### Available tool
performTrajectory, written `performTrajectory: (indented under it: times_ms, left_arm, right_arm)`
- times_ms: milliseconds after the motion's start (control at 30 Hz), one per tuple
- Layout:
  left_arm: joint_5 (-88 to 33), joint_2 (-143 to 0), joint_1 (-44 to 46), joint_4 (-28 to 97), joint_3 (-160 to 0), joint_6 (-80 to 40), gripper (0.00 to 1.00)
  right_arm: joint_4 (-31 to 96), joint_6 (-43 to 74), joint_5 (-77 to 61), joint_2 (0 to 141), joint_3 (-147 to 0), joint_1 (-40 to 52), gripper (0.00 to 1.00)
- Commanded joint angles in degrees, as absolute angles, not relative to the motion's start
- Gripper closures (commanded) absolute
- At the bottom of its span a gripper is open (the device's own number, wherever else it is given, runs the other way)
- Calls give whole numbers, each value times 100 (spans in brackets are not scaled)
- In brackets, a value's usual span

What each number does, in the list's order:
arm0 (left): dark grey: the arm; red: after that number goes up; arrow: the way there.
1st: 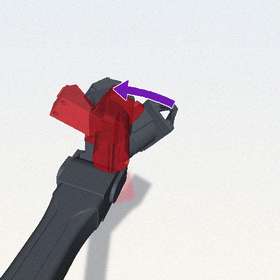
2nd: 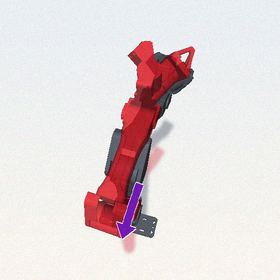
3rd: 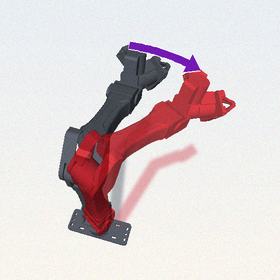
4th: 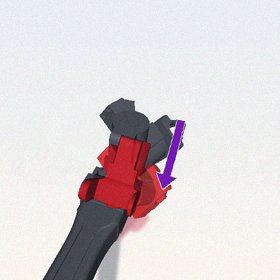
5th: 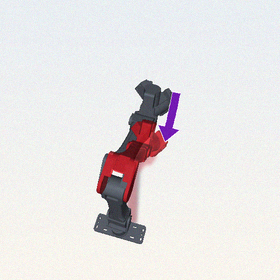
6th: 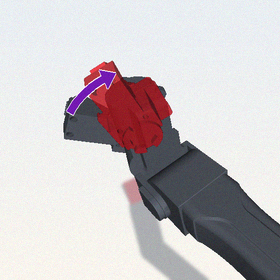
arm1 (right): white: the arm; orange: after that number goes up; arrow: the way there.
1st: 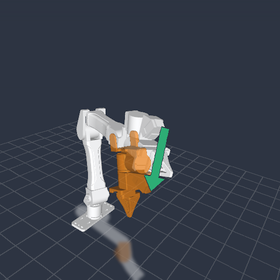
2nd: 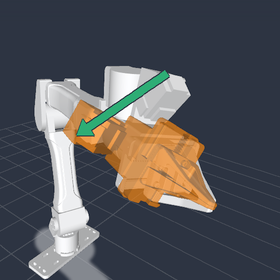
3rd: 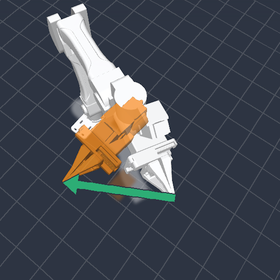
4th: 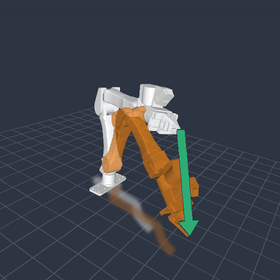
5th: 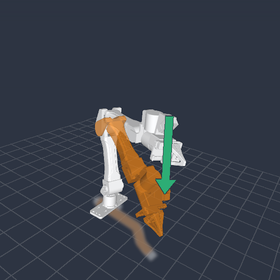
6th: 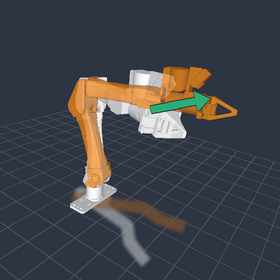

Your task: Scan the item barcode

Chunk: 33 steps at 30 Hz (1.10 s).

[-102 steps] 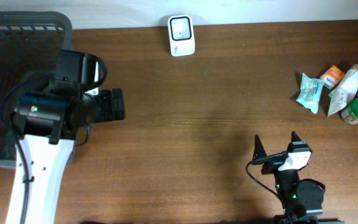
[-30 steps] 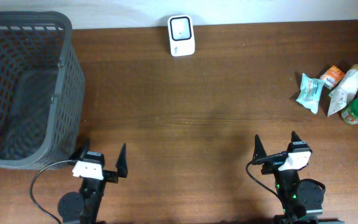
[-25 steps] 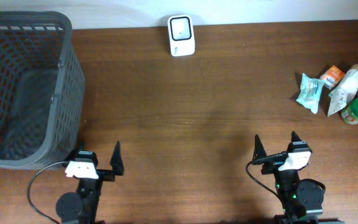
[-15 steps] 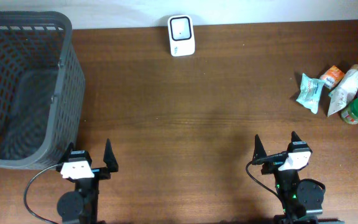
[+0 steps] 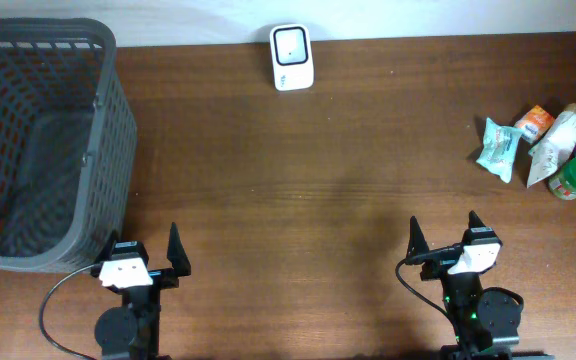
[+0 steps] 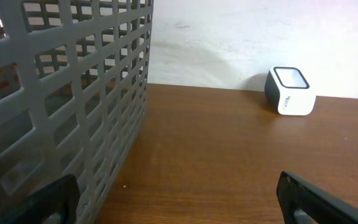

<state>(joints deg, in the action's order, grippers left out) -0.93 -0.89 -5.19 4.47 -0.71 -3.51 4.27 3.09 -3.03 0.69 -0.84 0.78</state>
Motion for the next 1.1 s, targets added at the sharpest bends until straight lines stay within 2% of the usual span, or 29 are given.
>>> performTrajectory:
  times_ms: [0,1067]
  left_arm:
    - [-148,-27,-438,480,-47,-296,1]
    - [49,-27,-139,484,-47,-209,1]
  right_arm:
    - [429,368,-294,21,-32,36,2]
    - [429,368,-294,21,-32,36,1]
